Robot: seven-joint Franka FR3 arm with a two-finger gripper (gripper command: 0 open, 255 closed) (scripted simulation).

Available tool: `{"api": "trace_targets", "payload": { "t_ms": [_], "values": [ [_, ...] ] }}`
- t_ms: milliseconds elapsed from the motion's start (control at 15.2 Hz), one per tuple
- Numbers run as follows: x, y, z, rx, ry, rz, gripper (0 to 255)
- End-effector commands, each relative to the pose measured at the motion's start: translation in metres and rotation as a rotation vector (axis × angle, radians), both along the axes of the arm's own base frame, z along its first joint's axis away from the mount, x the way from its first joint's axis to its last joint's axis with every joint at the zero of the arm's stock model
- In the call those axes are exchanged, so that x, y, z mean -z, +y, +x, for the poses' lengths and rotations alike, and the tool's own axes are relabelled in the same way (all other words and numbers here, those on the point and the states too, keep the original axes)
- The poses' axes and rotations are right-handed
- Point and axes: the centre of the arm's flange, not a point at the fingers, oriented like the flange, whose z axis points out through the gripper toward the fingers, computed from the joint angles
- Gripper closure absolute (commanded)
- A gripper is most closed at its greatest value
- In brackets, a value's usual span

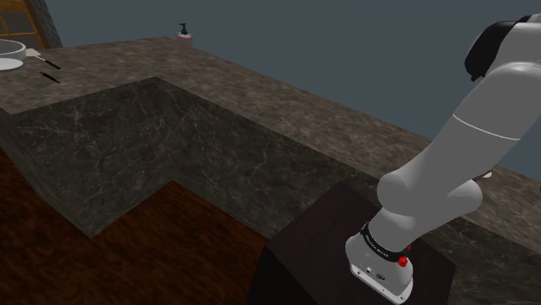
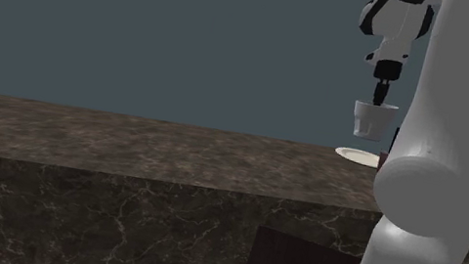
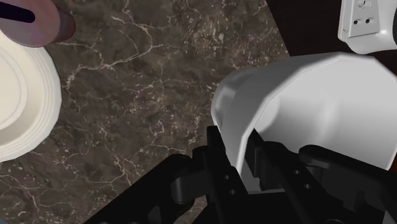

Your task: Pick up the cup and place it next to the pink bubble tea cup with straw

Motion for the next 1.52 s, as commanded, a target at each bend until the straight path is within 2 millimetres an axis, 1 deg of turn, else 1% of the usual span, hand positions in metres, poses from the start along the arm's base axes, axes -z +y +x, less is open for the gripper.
{"api": "trace_targets", "payload": {
  "t_ms": [0, 1452],
  "values": [
    [0.011, 0.0, 0.0, 0.0, 0.0, -0.001, 255],
    [0.127, 0.0, 0.0, 0.0, 0.0, -0.001, 255]
  ]
}}
